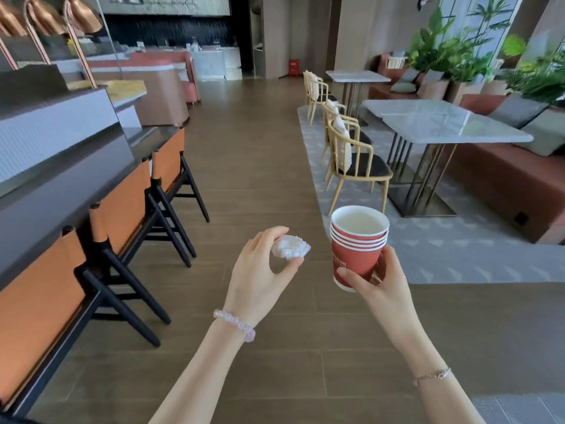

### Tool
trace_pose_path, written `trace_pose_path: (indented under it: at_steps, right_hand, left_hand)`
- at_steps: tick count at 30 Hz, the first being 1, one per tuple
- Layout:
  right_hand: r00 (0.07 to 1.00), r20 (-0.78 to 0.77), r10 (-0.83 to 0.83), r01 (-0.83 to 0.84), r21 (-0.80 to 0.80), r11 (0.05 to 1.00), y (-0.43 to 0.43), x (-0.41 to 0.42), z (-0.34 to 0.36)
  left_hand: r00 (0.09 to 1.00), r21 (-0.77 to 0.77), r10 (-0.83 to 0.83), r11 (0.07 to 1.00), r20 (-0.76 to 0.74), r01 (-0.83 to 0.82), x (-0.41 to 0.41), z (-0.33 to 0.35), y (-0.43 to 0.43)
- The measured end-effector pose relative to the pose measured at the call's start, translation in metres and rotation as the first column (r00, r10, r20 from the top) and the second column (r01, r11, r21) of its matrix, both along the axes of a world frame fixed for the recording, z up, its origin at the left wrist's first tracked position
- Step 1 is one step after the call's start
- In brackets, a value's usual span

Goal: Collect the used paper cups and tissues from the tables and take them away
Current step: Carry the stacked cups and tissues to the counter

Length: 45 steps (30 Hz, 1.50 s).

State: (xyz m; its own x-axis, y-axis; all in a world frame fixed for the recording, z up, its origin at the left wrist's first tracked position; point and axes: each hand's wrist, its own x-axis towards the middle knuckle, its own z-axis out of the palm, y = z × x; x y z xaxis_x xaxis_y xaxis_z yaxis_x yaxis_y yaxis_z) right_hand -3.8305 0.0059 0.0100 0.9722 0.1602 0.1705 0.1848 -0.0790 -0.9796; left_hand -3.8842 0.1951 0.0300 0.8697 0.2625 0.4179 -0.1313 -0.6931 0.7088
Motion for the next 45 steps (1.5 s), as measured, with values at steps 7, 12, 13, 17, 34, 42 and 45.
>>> trace_pose_path:
  at_steps: [7, 12, 13, 17, 34, 42, 45]
  right_hand:
    - [0.999, 0.021, 0.024, -0.025, 0.012, 1.000, 0.029, 0.148, -0.010]
    - [0.998, 0.027, 0.053, -0.054, 0.016, 0.998, 0.043, 0.271, -0.015]
    - [0.998, 0.016, 0.062, -0.063, 0.017, 0.998, 0.045, 0.295, -0.014]
    - [0.996, 0.017, 0.089, -0.089, 0.012, 0.996, 0.056, 0.386, -0.005]
    - [0.990, 0.032, 0.140, -0.140, 0.021, 0.990, 0.188, 0.705, -0.005]
    - [0.987, 0.070, 0.144, -0.146, 0.023, 0.989, 0.297, 0.871, 0.025]
    - [0.986, 0.061, 0.158, -0.160, 0.024, 0.987, 0.330, 0.920, 0.027]
  left_hand:
    - [1.000, 0.028, 0.030, 0.999, 0.005, -0.030, 0.143, -0.007, 0.029]
    - [0.998, 0.028, 0.062, 0.998, 0.005, -0.063, 0.263, -0.009, 0.040]
    - [0.998, 0.027, 0.066, 0.997, -0.004, -0.066, 0.287, -0.007, 0.042]
    - [0.996, 0.022, 0.089, 0.996, -0.007, -0.089, 0.374, 0.000, 0.050]
    - [0.989, -0.013, 0.143, 0.990, 0.024, -0.143, 0.695, -0.011, 0.184]
    - [0.988, -0.018, 0.151, 0.989, 0.045, -0.150, 0.859, 0.012, 0.288]
    - [0.986, -0.030, 0.165, 0.986, 0.035, -0.164, 0.904, 0.013, 0.320]
